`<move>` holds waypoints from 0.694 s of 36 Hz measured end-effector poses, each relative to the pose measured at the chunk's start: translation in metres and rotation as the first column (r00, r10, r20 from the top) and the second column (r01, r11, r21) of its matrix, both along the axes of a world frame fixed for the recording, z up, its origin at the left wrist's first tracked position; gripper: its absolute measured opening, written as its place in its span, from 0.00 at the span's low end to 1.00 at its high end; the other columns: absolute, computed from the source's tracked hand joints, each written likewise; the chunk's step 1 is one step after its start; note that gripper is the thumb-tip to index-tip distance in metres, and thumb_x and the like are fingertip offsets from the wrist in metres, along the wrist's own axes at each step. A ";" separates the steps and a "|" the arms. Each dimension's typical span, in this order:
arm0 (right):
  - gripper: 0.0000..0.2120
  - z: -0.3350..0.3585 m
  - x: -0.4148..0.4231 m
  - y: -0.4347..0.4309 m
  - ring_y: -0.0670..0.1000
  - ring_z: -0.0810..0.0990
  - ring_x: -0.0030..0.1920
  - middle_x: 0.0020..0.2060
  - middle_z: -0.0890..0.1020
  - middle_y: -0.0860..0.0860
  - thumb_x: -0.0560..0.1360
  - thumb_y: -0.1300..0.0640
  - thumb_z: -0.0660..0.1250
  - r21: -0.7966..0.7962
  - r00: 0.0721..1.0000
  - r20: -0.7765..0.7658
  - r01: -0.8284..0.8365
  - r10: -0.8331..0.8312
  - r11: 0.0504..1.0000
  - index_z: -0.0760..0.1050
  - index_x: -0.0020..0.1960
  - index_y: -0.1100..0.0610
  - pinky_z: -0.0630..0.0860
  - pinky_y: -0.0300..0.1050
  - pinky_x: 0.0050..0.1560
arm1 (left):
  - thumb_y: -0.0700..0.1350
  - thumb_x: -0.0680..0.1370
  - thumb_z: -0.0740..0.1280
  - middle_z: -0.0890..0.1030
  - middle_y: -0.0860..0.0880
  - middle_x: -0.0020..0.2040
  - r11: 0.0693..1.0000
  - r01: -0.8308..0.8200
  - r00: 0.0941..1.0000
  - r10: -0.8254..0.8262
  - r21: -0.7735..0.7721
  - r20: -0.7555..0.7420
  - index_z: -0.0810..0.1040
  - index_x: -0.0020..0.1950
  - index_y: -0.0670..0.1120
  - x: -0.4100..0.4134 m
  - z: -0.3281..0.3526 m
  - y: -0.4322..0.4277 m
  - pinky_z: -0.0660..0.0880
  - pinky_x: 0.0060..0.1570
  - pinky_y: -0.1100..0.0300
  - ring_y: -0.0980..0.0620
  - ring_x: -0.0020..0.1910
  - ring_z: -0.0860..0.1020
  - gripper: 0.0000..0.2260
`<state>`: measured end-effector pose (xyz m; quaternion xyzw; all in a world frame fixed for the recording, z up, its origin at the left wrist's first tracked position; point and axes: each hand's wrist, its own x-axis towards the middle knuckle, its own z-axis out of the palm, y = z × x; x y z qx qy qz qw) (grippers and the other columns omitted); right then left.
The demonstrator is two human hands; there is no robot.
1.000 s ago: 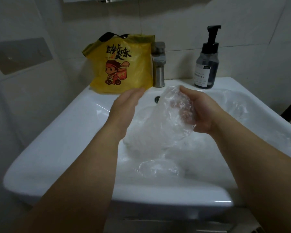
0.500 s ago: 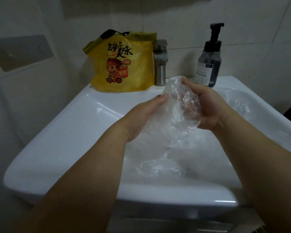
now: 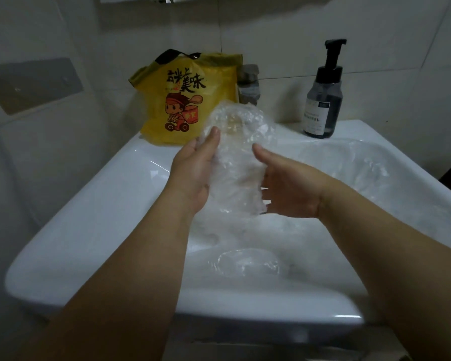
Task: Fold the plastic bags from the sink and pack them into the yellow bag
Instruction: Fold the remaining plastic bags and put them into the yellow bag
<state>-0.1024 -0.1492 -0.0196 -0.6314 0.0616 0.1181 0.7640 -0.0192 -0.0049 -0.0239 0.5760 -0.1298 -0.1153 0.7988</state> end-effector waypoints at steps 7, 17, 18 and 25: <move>0.23 0.003 0.004 0.000 0.58 0.81 0.55 0.57 0.81 0.60 0.74 0.52 0.65 0.100 0.961 0.162 0.211 -0.225 0.972 0.73 0.63 0.66 0.77 0.53 0.59 | 0.58 0.75 0.69 0.82 0.43 0.58 0.994 -0.086 0.996 0.087 0.073 -0.010 0.78 0.61 0.46 0.006 -0.005 -0.003 0.76 0.61 0.42 0.42 0.58 0.80 0.21; 0.15 0.005 0.005 -0.014 0.54 0.85 0.45 0.47 0.85 0.57 0.77 0.52 0.67 0.142 0.853 0.082 0.502 -0.516 0.853 0.77 0.55 0.63 0.82 0.47 0.46 | 0.55 0.75 0.71 0.81 0.48 0.56 0.986 -0.161 0.976 0.154 -0.031 -0.152 0.79 0.59 0.46 0.023 -0.009 0.010 0.73 0.63 0.42 0.47 0.53 0.79 0.18; 0.18 0.004 0.005 -0.015 0.56 0.84 0.49 0.51 0.84 0.58 0.76 0.51 0.68 0.131 0.844 0.078 0.519 -0.531 0.845 0.76 0.57 0.64 0.81 0.49 0.51 | 0.57 0.75 0.70 0.81 0.48 0.58 0.996 -0.077 0.983 0.070 -0.036 -0.169 0.78 0.62 0.47 0.022 -0.008 0.010 0.74 0.63 0.44 0.48 0.56 0.80 0.21; 0.14 0.004 0.003 -0.023 0.53 0.80 0.42 0.47 0.80 0.55 0.77 0.54 0.67 0.155 0.831 -0.028 0.553 -0.556 0.818 0.74 0.59 0.60 0.80 0.47 0.42 | 0.45 0.79 0.68 0.80 0.51 0.37 0.995 0.011 0.983 0.008 0.104 -0.184 0.70 0.69 0.49 0.008 -0.006 0.009 0.74 0.37 0.62 0.55 0.35 0.74 0.19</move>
